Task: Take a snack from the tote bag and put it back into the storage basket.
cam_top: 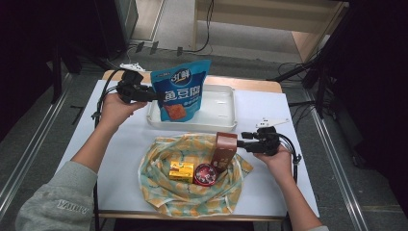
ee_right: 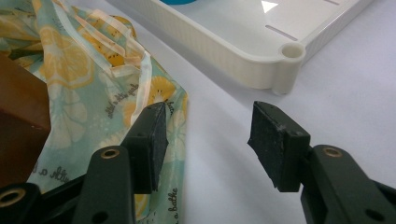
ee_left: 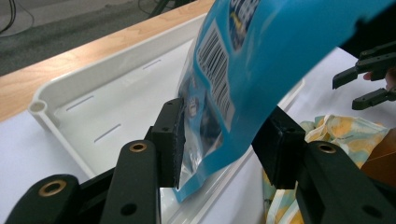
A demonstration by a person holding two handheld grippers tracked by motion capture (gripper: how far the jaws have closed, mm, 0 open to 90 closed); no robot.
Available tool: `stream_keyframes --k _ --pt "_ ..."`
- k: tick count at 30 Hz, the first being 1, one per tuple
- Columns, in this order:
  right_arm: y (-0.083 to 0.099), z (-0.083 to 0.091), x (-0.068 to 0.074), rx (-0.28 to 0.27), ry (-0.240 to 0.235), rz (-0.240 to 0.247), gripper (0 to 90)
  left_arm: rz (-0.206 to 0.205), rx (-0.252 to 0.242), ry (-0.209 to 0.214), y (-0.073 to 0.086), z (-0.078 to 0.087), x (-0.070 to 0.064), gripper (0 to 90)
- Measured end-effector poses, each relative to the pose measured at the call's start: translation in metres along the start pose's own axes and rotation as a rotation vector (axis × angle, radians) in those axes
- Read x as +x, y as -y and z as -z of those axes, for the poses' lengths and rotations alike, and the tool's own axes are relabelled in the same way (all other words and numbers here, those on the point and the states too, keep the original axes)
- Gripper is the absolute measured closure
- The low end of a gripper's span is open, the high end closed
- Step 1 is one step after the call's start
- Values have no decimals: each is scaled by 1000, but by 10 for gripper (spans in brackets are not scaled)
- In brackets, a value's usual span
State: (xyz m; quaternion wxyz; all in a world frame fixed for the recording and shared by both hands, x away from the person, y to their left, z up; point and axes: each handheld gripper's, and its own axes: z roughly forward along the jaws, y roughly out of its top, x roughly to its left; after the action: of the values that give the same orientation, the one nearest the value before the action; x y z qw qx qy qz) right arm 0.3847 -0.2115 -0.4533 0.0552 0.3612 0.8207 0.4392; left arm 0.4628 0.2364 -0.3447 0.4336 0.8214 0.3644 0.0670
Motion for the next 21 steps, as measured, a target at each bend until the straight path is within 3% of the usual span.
stream_keyframes --k 5,7,15,21 --pt "0 0 0 0 0 0 475 13 33 3 9 -2 3 557" --pt "0 0 0 0 0 0 475 7 24 -1 14 -3 3 556" --pt "0 0 0 3 1 0 475 45 56 -2 34 -12 10 563" --pt "0 0 1 1 3 -1 475 40 59 -9 42 -18 12 630"
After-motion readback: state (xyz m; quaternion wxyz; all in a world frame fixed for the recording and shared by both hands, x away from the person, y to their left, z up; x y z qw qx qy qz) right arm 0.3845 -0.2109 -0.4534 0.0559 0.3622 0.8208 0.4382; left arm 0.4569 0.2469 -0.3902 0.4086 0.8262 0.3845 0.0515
